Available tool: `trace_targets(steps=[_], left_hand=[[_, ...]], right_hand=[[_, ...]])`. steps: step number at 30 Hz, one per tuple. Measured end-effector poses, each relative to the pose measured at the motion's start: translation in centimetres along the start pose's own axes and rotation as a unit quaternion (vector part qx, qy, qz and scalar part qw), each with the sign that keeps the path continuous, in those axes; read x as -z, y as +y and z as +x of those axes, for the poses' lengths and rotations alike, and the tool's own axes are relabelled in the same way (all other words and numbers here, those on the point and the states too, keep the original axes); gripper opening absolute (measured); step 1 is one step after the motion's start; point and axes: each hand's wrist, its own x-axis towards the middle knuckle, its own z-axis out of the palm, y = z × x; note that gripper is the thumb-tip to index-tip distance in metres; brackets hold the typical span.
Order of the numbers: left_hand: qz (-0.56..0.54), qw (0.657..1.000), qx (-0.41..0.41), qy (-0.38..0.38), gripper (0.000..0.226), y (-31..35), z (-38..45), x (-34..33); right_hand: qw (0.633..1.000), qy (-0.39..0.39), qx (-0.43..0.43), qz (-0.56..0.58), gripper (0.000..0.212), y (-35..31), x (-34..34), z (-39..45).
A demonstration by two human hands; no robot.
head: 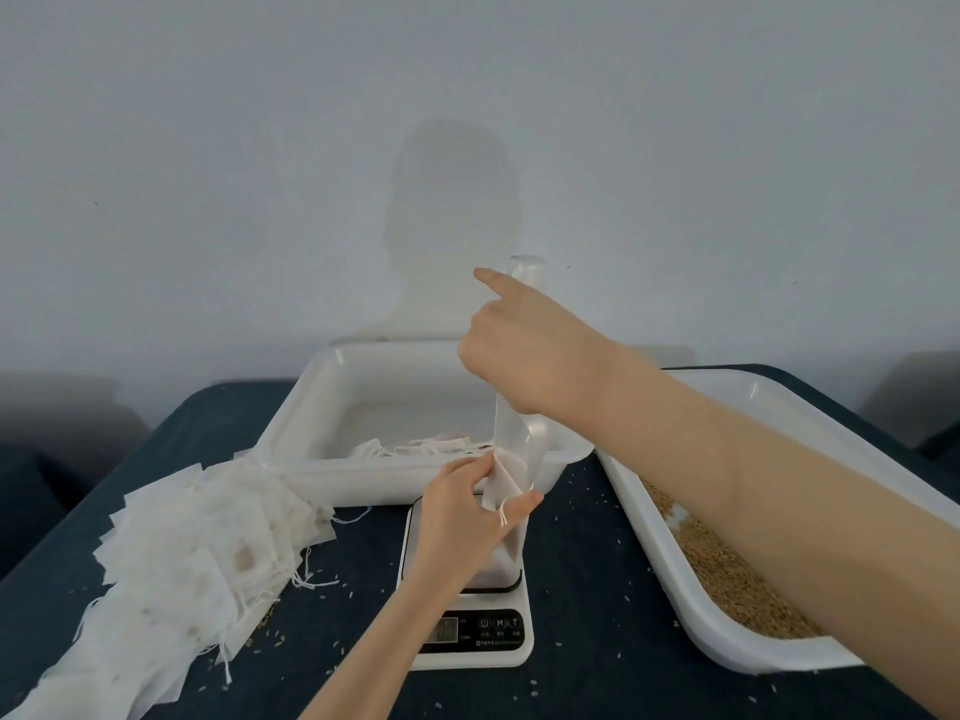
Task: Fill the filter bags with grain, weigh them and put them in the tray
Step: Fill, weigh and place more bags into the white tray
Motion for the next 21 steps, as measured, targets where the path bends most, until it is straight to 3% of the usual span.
trace_targets(steps=[4,8,15,21], left_hand=[[-0.024,0.999,-0.01,-0.034,0.032,0.0,0.0,0.4],[-0.06,0.996,0.014,-0.058,0.032,-0.2,0.7,1.4],[-0.077,0.995,0.027,-0.061,0.016,-0.5,1.8,2.2],[-0.053,0.997,-0.004,-0.059,0.007,0.0,2.3,2.6]], right_hand=[[0.999,0.008,-0.035,0.031,0.023,0.7,-1.4,-0.5],[0.989,-0.025,-0.074,0.123,0.038,2.9,-4.0,-2.4],[0.978,0.015,-0.134,0.159,0.028,3.2,-9.4,-6.9],[0.923,0.018,-0.254,0.288,0.033,2.7,-13.0,-11.6]])
